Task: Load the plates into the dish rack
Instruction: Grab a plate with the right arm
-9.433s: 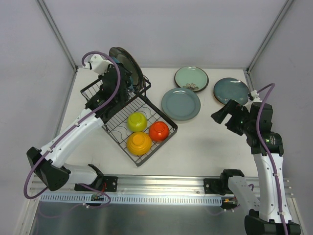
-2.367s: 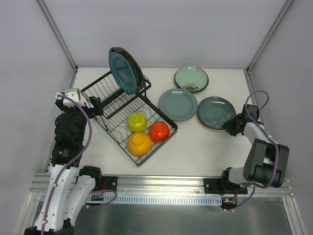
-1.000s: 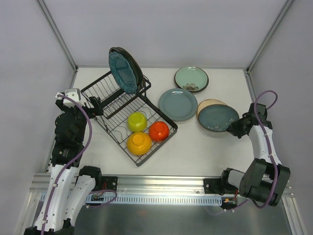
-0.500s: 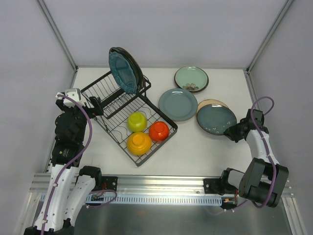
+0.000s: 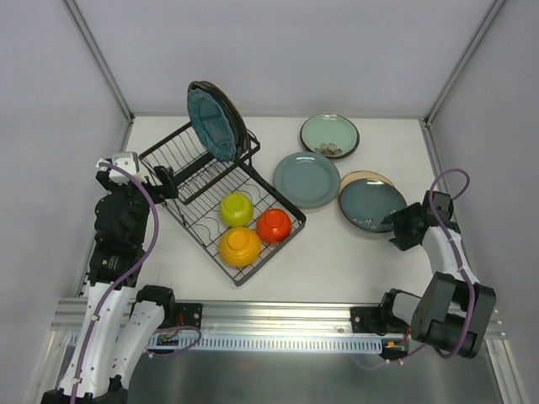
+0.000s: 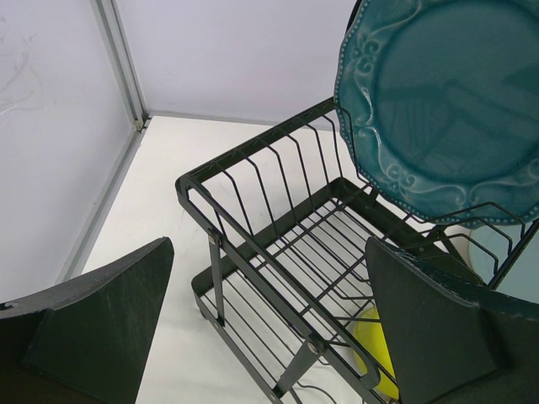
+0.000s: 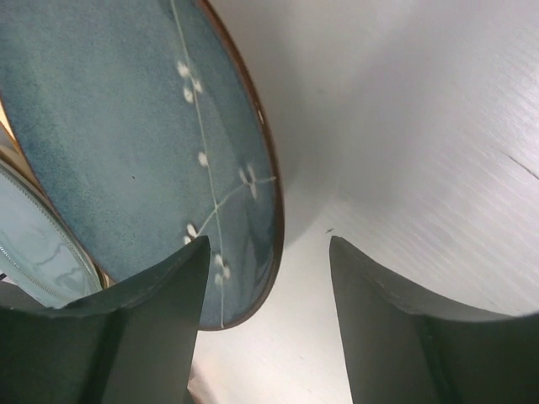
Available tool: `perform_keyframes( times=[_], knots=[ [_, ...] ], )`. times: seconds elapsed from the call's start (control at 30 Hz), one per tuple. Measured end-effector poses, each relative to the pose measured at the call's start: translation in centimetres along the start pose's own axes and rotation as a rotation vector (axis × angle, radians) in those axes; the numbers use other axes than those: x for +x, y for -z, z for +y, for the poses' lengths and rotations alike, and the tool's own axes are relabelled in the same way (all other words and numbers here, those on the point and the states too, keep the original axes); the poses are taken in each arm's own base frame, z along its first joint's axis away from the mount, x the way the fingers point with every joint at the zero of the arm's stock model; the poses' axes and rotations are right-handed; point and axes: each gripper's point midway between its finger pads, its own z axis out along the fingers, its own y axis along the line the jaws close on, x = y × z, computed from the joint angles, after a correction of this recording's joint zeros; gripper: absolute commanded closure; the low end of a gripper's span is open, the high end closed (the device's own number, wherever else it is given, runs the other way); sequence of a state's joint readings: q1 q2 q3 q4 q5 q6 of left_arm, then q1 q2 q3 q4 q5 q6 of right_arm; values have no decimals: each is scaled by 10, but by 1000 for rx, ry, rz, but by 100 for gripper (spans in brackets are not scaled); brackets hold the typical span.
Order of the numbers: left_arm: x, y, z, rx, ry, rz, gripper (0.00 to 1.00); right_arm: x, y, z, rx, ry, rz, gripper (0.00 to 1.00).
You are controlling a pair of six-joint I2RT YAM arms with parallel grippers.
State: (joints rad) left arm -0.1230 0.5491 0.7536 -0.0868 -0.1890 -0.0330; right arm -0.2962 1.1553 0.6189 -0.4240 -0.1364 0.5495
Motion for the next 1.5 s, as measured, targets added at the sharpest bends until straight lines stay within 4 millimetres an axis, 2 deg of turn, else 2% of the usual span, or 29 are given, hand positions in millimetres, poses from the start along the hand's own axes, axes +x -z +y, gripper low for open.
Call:
perform_keyframes(
  times=[0.23,0.47,0.57,0.67,0.7,0.8,0.97,1.07,1.33,1.5],
  knots=[
    [0,0,0,0,0,0,2,-6,-8,10,-85,-2,-50,35],
    [0,0,0,1,0,-1,2,-12,-19,18,-157,-14,-89,41],
    [0,0,0,1,0,0,2,-11,-24,17,-165,-19,-89,48],
    [0,0,-1,3,0,0,2,-12,-27,17,-178,-25,-93,60],
    [0,0,-1,5,0,0,2,-12,-29,16,-179,-27,-94,68],
    [0,0,-2,9,-1,0,2,-15,-28,20,-209,-41,-99,79],
    [0,1,-9,52,-1,0,2,-22,-18,33,-269,-36,-130,92],
    [-3,3,-15,90,-13,-10,1,-21,-12,30,-260,-26,-138,99],
    [-12,10,-33,197,-23,-23,2,-28,19,38,-248,30,-159,99],
    [-44,21,-52,295,32,-43,2,-30,36,39,-213,81,-162,99]
  ],
)
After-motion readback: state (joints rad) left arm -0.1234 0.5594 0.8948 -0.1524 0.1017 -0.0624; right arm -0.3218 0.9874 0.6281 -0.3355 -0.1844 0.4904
